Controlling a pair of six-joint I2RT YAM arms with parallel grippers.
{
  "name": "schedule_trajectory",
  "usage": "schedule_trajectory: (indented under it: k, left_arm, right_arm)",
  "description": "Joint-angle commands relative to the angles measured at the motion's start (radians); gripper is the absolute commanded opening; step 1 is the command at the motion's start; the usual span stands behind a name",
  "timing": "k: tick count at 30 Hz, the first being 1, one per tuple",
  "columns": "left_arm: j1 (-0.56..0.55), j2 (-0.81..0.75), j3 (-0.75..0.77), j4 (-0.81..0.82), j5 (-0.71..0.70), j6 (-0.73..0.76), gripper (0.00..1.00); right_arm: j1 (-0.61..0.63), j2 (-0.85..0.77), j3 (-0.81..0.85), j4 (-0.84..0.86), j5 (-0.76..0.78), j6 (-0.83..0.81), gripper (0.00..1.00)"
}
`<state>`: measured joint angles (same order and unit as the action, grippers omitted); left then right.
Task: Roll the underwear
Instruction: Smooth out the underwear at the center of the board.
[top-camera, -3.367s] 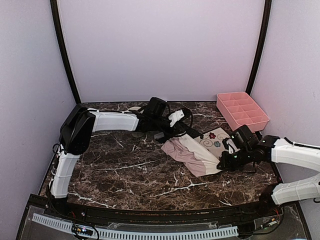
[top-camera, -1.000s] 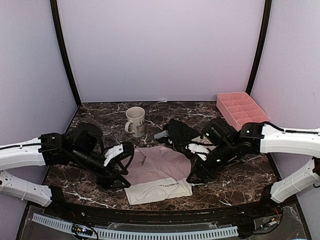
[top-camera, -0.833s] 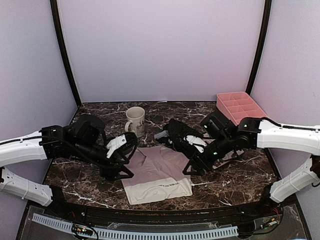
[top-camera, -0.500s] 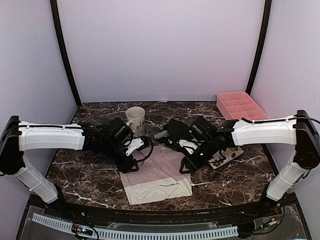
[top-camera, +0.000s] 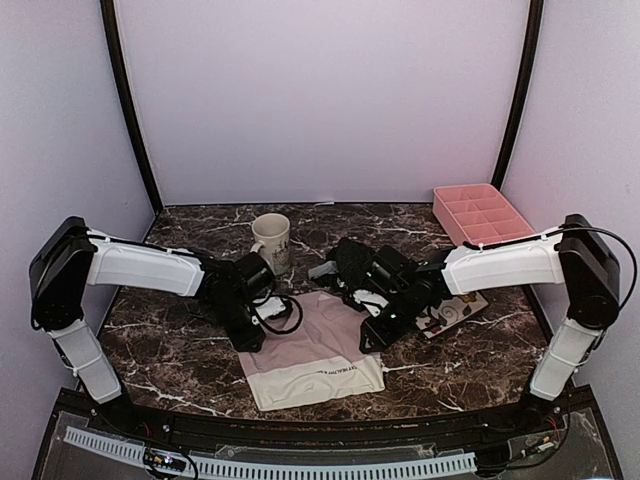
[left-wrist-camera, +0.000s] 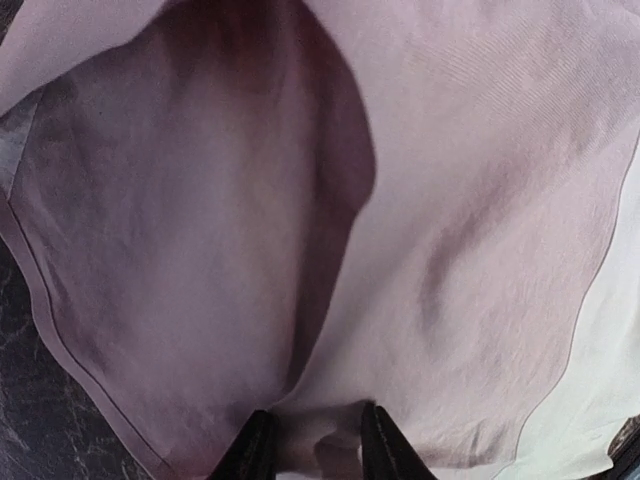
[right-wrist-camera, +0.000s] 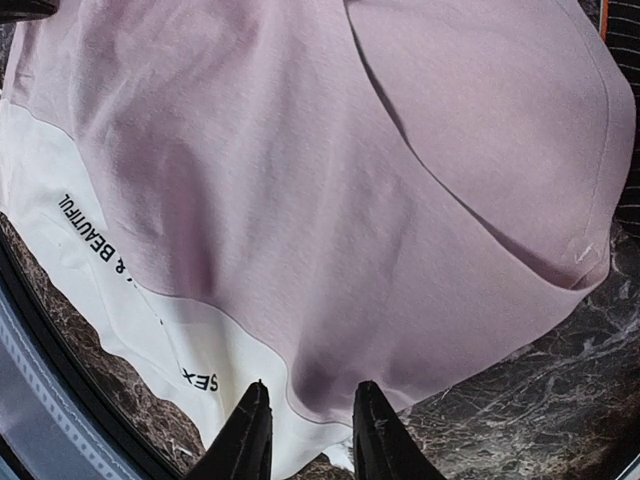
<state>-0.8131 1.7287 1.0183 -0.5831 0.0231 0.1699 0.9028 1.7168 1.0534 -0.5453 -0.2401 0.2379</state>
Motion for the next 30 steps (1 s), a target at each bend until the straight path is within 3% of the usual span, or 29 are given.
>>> schedule_trajectory:
  k: [1,6,10,17,23,30]
  left_arm:
    - [0.042,-0.11,-0.038,-0.142,-0.041,-0.013,0.32]
    - [0.063,-0.138,0.031,-0.229,-0.101,-0.078,0.34]
    - [0.062,-0.208,0.054,-0.208,0.027,-0.296,0.49]
    - [-0.003,-0.371,-0.057,-0.14,0.055,-0.65,0.55]
    - [-0.164,-0.307,-0.088,-0.176,0.05,-0.857,0.52]
    - [-0.222,-0.208,-0.071,-0.168,0.042,-0.921,0.4]
  right_arm:
    - [-0.003,0.013,0.012,0.01,-0.004,-0.004,0.28]
    - [-0.004,0.034,0.034,0.016,-0.033,-0.007,0.28]
    - [-0.028,0.01,0.04,0.024,-0.063,0.029,0.27]
    - [-0.085,-0.066,-0.026,0.023,-0.083,0.082,0.24]
    - [-0.085,-0.044,-0.052,0.031,-0.101,0.084,0.16]
    - [-0.069,-0.002,-0.073,0.065,-0.1,0.089,0.1]
